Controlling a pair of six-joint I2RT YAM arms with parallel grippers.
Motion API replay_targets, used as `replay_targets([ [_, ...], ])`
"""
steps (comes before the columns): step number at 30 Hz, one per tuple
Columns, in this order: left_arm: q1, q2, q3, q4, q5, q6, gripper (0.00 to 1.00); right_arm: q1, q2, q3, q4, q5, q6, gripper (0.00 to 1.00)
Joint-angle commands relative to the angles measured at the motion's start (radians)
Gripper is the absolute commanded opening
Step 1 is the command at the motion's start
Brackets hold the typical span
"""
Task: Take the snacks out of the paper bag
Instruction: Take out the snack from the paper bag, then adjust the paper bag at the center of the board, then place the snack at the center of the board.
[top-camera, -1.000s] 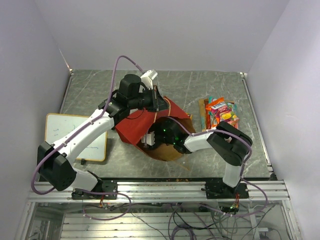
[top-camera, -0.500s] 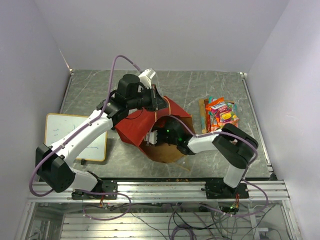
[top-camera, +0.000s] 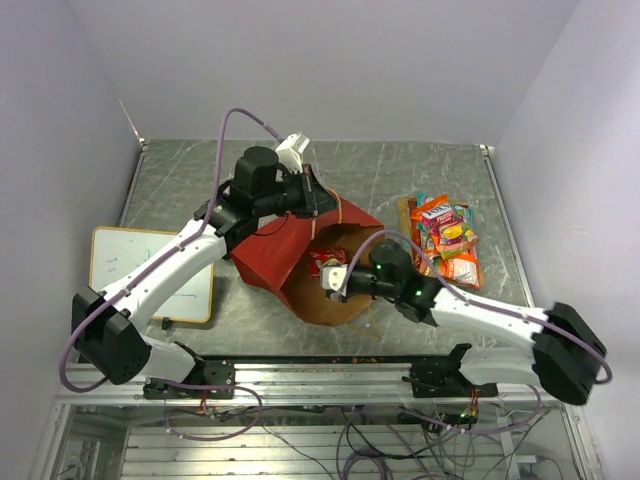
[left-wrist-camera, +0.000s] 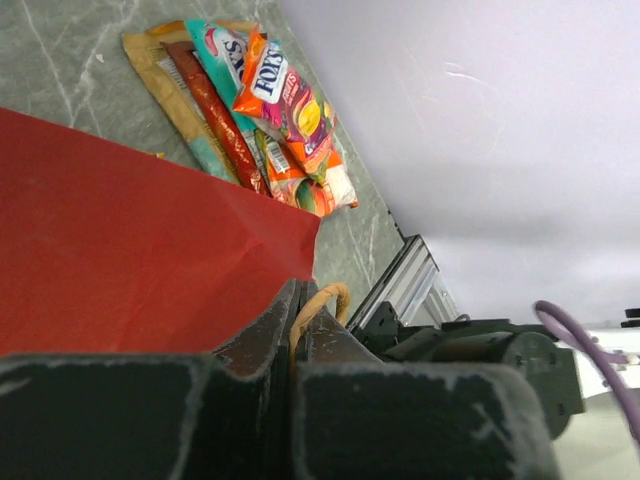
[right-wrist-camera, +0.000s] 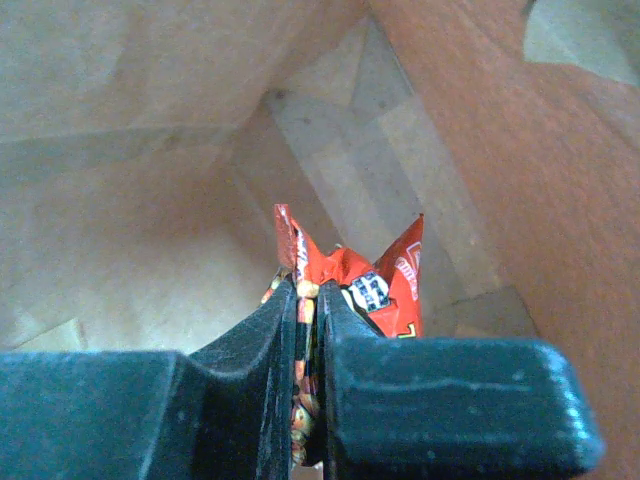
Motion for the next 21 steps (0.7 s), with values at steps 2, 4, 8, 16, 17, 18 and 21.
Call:
replay_targets([
  [2, 0.005, 0.041, 0.010, 0.131, 0.039, -0.060, 0.07, -0.002, -0.220, 0.034, -0.316, 0.084, 0.061, 0.00],
  [4, 0.005, 0.065, 0.034, 0.172, 0.057, -0.086, 0.07, -0.002, -0.294, 0.092, -0.408, 0.154, 0.061, 0.00],
  [8, 0.005, 0.088, 0.045, 0.303, 0.073, -0.198, 0.07, -0.004, -0.404, 0.223, -0.482, 0.270, 0.035, 0.00],
  [16, 0.101, 0.024, -0.080, 0.559, 0.071, -0.477, 0.07, -0.004, -0.333, 0.538, -0.374, 0.405, 0.064, 0.00],
  [17, 0.125, -0.006, -0.113, 0.542, 0.054, -0.483, 0.07, -0.004, -0.315, 0.558, -0.343, 0.430, 0.072, 0.00],
  [18, 0.154, -0.035, -0.151, 0.516, 0.033, -0.488, 0.07, -0.004, -0.299, 0.576, -0.317, 0.455, 0.079, 0.00],
  [21, 0.229, -0.133, -0.254, 0.408, -0.015, -0.495, 0.07, -0.003, -0.248, 0.608, -0.245, 0.533, 0.096, 0.00],
])
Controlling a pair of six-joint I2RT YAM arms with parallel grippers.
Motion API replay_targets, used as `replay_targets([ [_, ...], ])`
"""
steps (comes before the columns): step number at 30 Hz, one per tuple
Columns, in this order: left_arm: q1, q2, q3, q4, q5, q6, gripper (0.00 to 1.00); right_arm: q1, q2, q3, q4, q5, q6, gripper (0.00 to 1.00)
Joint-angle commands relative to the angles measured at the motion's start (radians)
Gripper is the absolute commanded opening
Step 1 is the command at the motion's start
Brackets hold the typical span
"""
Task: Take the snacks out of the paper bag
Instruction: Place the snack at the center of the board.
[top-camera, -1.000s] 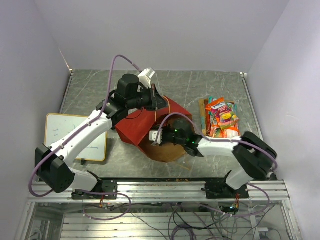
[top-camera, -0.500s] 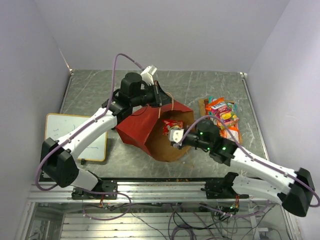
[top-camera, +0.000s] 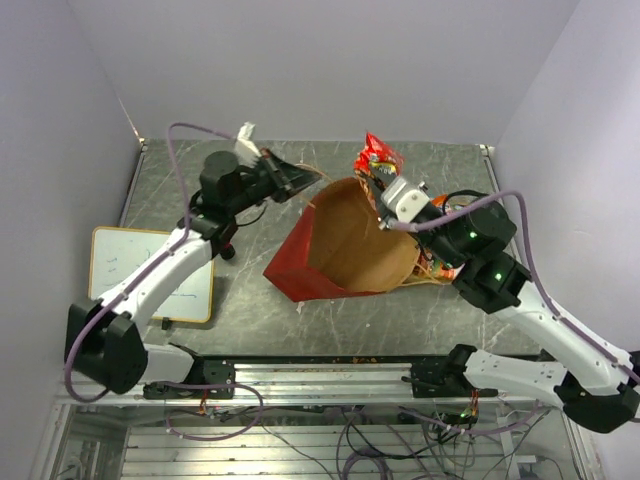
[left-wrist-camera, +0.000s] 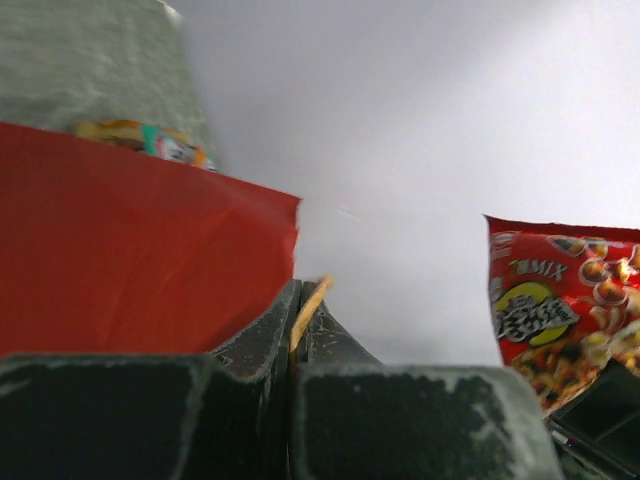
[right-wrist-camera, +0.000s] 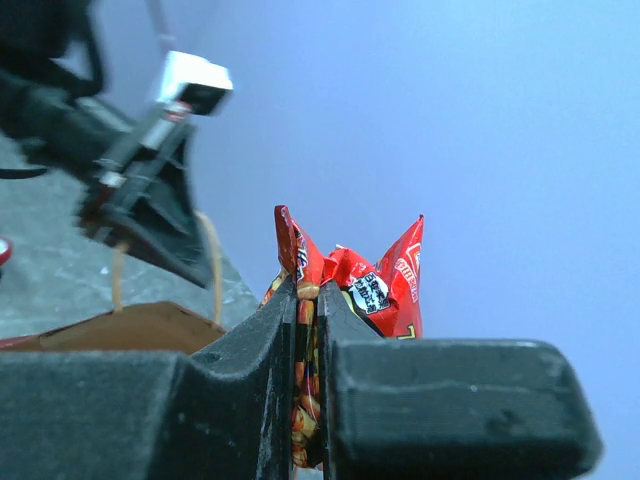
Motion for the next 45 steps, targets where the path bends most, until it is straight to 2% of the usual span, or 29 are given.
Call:
replay_targets([
  [1, 0.099, -0.153, -0.113, -0.129, -0.079, -0.046, 0.07, -0.003, 0.074, 0.043, 0.120, 0.170, 0.044, 0.00],
  [6, 0.161, -0.225, -0.113, -0.463, -0.181, 0.094, 0.07, -0.019, 0.144, 0.087, 0.135, 0.317, 0.084, 0.00],
  [10, 0.226, -0.256, -0.069, -0.642, -0.279, 0.175, 0.07, -0.100, 0.176, 0.112, 0.106, 0.368, 0.167, 0.00],
  [14, 0.254, -0.220, -0.006, -0.743, -0.298, 0.228, 0.07, -0.248, 0.203, 0.122, 0.061, 0.378, 0.313, 0.00],
  [18, 0.258, -0.164, 0.059, -0.817, -0.302, 0.252, 0.07, -0.338, 0.248, 0.091, -0.006, 0.381, 0.387, 0.00],
  [20, 0.260, -0.150, 0.082, -0.839, -0.308, 0.267, 0.09, -0.378, 0.277, 0.066, -0.042, 0.378, 0.444, 0.00],
  [23, 0.261, -0.151, 0.095, -0.846, -0.314, 0.281, 0.17, -0.443, 0.330, 0.023, -0.097, 0.333, 0.556, 0.00],
  [26, 0.263, -0.157, 0.094, -0.825, -0.308, 0.286, 0.23, -0.464, 0.404, -0.010, -0.160, 0.304, 0.665, 0.00],
  [31, 0.264, -0.143, 0.103, -0.836, -0.308, 0.284, 0.24, -0.470, 0.544, -0.012, -0.289, 0.227, 0.820, 0.00],
  [33, 0.264, -0.133, 0.107, -0.844, -0.299, 0.277, 0.23, -0.469, 0.573, -0.030, -0.288, 0.156, 0.843, 0.00],
  [36, 0.266, -0.120, 0.110, -0.839, -0.283, 0.275, 0.24, -0.469, 0.579, -0.053, -0.266, 0.132, 0.860, 0.00],
  [45, 0.266, -0.132, 0.118, -0.831, -0.270, 0.294, 0.37, -0.469, 0.616, -0.077, -0.232, 0.130, 0.816, 0.00],
])
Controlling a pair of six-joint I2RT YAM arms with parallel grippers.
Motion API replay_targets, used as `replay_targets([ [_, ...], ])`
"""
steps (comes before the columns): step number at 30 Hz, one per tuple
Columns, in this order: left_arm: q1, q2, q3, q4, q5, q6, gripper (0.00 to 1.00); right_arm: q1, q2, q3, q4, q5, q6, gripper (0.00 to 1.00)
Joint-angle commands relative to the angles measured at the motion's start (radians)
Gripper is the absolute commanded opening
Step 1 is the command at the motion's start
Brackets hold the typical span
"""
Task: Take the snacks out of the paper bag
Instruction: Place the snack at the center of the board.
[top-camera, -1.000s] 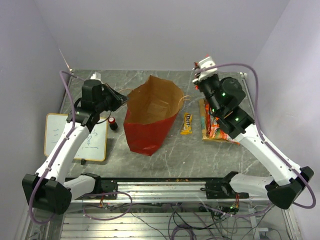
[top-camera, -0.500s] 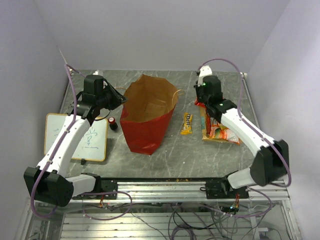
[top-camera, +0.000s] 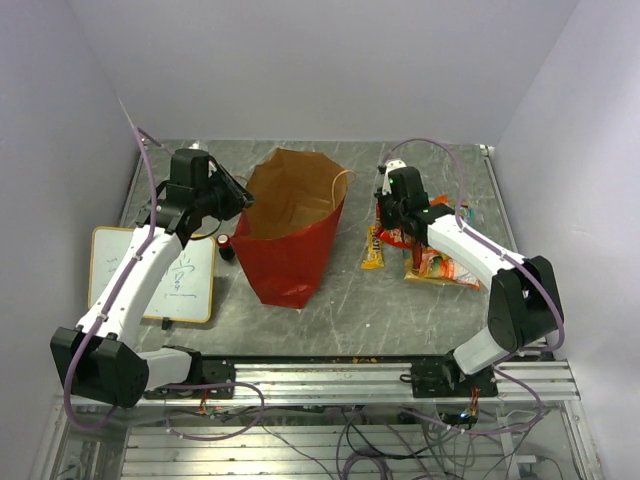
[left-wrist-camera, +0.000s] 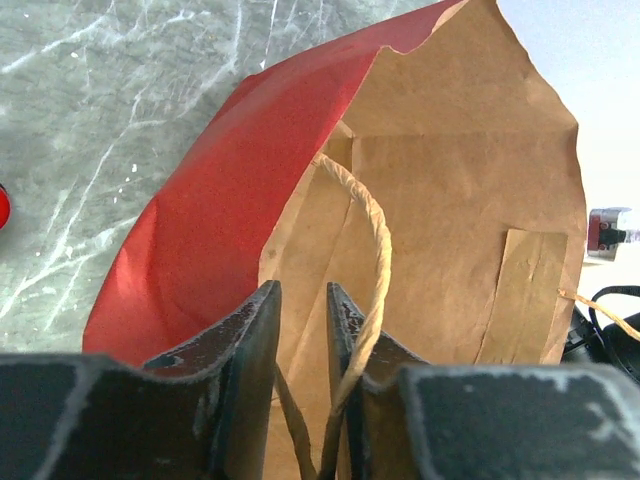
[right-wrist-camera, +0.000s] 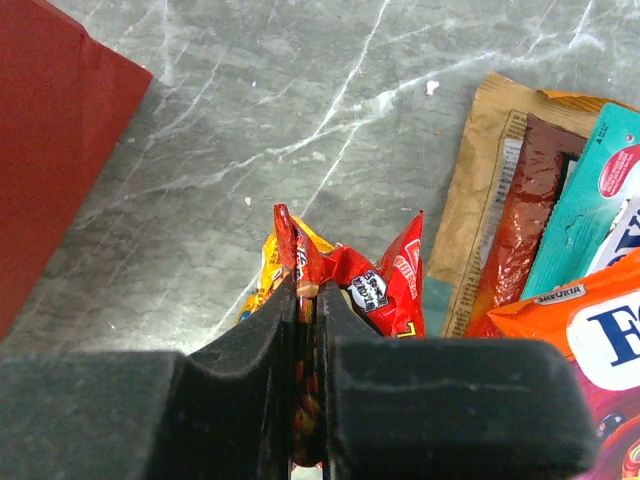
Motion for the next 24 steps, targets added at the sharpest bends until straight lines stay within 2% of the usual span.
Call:
replay_targets([
  [1, 0.006, -0.011, 0.046, -0.027, 0.020, 0.039, 0.39, -0.001, 0.010, -0.007, 0.038, 0.004, -0.007, 0.00],
  [5, 0.006, -0.012, 0.073, -0.050, 0.024, 0.081, 0.51, -0.001, 0.031, -0.026, 0.065, 0.000, -0.004, 0.00],
  [6, 0.006, -0.012, 0.081, -0.060, 0.024, 0.093, 0.63, -0.001, 0.038, -0.033, 0.070, 0.002, -0.001, 0.00],
  [7, 0.006, -0.012, 0.093, -0.070, 0.026, 0.108, 0.69, -0.001, 0.047, -0.037, 0.070, 0.003, 0.001, 0.00],
  [9, 0.006, -0.014, 0.111, -0.088, 0.024, 0.134, 0.75, -0.001, 0.056, -0.030, 0.056, -0.002, 0.007, 0.00],
  [14, 0.006, -0.010, 0.179, -0.169, 0.004, 0.185, 1.00, 0.001, 0.025, 0.025, 0.005, -0.080, 0.018, 0.00],
  [21, 0.006, -0.040, 0.244, -0.232, -0.010, 0.199, 0.99, 0.000, -0.135, 0.157, -0.117, -0.173, -0.017, 0.00],
  [24, 0.006, -0.068, 0.240, -0.239, -0.016, 0.195, 1.00, 0.000, -0.208, 0.209, -0.159, -0.063, -0.041, 0.00],
])
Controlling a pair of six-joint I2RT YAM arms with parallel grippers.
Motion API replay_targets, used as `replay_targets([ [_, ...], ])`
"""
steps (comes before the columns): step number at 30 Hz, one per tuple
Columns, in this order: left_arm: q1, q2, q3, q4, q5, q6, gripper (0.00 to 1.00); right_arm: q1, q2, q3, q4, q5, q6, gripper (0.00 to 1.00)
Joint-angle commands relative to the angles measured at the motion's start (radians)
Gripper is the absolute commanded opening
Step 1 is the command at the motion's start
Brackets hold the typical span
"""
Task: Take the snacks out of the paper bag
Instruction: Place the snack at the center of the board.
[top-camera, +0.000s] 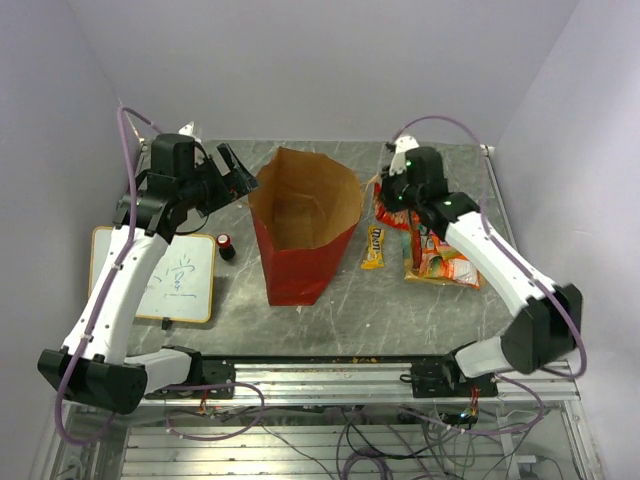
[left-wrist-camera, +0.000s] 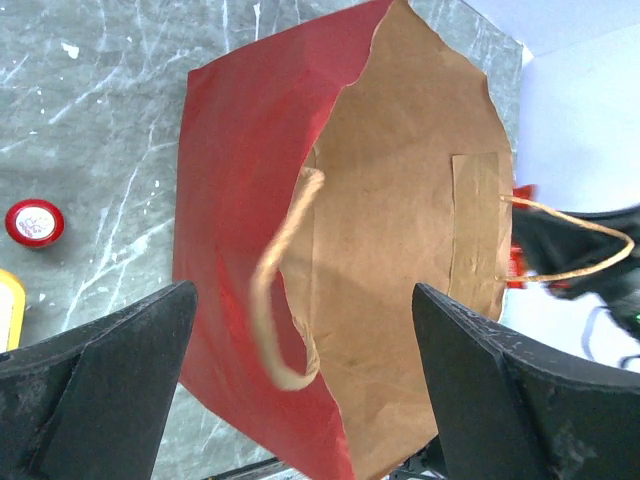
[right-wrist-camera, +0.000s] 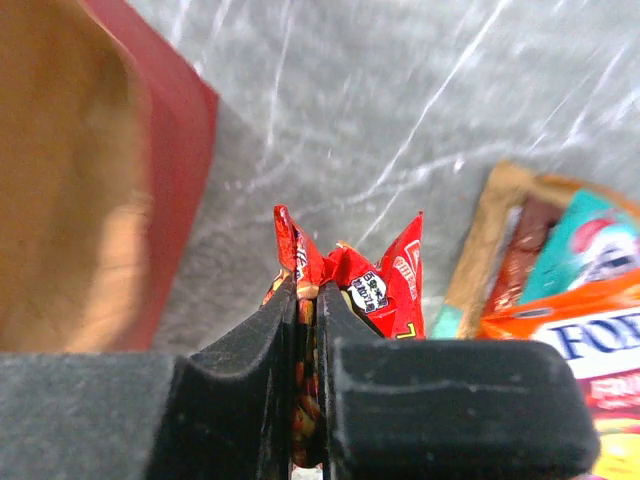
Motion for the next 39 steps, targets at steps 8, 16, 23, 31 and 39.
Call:
replay_targets([
  [8, 0.006, -0.043, 0.105, -0.105, -0.037, 0.062, 0.99, -0.070, -0.064, 0.123, -0.154, 0.615, -0.104, 0.00],
  [16, 0.006, -0.043, 0.207, -0.144, -0.074, 0.128, 0.99, -0.172, -0.003, -0.014, -0.014, 0.633, -0.121, 0.00],
  [23, 0.006, -0.045, 0.235, -0.126, -0.066, 0.144, 0.99, -0.184, 0.018, -0.112, 0.074, 0.632, -0.131, 0.00],
  [31, 0.006, -0.064, 0.205, -0.089, -0.027, 0.124, 0.99, -0.188, 0.016, -0.189, 0.155, 0.606, -0.130, 0.24],
  [39, 0.006, -0.074, 0.244, -0.108, 0.029, 0.135, 0.99, -0.186, -0.045, -0.143, 0.107, 0.516, -0.131, 0.72],
])
